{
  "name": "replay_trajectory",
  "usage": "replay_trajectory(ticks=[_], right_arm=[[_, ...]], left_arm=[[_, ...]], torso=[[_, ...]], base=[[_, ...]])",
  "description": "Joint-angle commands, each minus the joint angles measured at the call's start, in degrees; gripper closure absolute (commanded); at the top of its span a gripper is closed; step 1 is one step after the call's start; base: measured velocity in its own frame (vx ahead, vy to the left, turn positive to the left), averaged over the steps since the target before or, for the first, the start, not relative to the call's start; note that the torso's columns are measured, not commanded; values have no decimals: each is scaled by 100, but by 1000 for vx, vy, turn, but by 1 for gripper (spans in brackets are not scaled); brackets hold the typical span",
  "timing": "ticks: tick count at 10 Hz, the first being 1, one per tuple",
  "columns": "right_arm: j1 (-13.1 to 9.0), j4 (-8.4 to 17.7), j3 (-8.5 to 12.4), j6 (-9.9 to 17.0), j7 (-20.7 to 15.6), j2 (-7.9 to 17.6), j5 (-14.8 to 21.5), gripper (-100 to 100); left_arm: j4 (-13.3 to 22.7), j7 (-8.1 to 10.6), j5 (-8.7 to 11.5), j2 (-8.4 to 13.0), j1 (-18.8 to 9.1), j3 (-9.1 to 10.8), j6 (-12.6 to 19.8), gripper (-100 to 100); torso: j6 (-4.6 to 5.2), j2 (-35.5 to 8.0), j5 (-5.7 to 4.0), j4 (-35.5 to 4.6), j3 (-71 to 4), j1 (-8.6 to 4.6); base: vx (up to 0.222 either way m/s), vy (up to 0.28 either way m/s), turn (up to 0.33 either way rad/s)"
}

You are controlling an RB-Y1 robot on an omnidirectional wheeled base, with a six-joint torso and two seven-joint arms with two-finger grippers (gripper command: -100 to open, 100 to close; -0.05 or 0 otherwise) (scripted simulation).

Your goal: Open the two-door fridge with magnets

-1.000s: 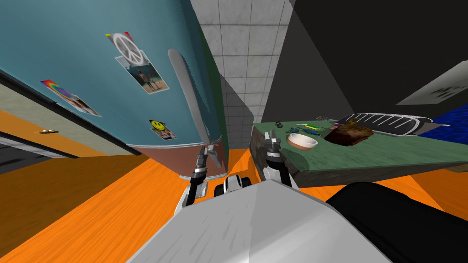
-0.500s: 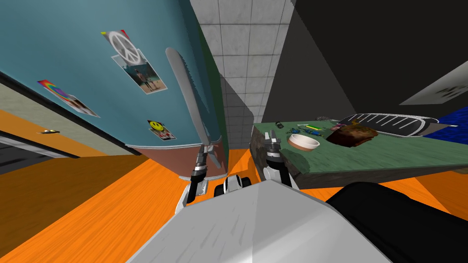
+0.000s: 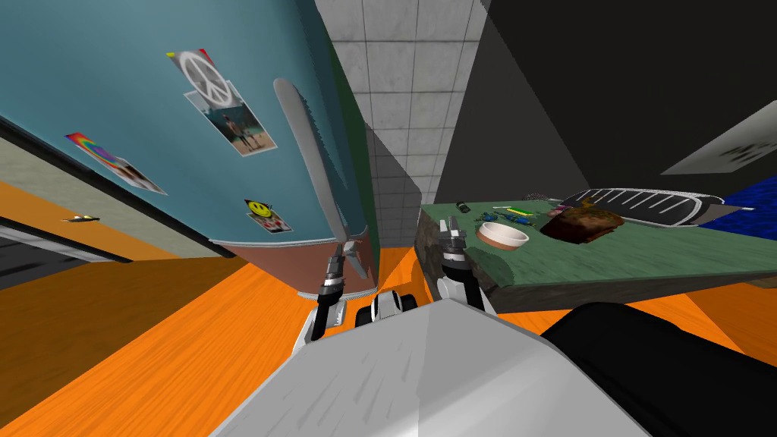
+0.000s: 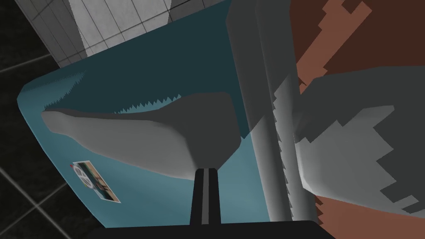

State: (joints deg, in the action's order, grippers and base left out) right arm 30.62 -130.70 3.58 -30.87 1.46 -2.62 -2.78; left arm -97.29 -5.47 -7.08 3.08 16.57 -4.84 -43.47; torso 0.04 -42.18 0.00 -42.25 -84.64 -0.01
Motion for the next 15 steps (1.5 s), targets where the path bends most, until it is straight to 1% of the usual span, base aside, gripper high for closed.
replay_trajectory(ticks=[1,4,5,8,9,12,13,15], right_arm=[[0,0,0,0,0,0,0,0],[1,0,0,0,0,0,0,0],[-1,0,-1,0,0,-1,0,0],[0,0,0,0,0,0,0,0],[0,0,0,0,0,0,0,0],[0,0,0,0,0,0,0,0],[0,0,0,0,0,0,0,0],[0,0,0,0,0,0,0,0]], left_arm=[[-19,-2,-5,161,-26,10,98,-100],[-107,2,-18,362,-96,35,407,-100],[-148,3,-23,421,-126,46,541,-100],[-308,8,-44,568,-232,85,1009,-100],[-308,8,-44,568,-232,85,1017,-100],[-517,12,-70,663,-355,129,1515,-100],[-517,12,-70,663,-355,129,1574,-100],[-674,15,-89,707,-444,162,1927,-100]], torso=[[-2,1,-1,-1,0,-2],[-1,-10,-5,-9,6,-7],[12,18,5,11,-5,0],[6,23,3,9,-12,2],[8,25,4,12,-13,1],[13,23,1,8,-12,-7],[8,16,-1,6,-9,-10],[14,19,1,8,-10,-7]], base=[[-12,-9,1],[-13,-22,10],[-32,-28,-14],[-23,-29,3],[-15,-21,4],[-20,-28,-2],[-10,-28,11],[-19,-32,-5]])
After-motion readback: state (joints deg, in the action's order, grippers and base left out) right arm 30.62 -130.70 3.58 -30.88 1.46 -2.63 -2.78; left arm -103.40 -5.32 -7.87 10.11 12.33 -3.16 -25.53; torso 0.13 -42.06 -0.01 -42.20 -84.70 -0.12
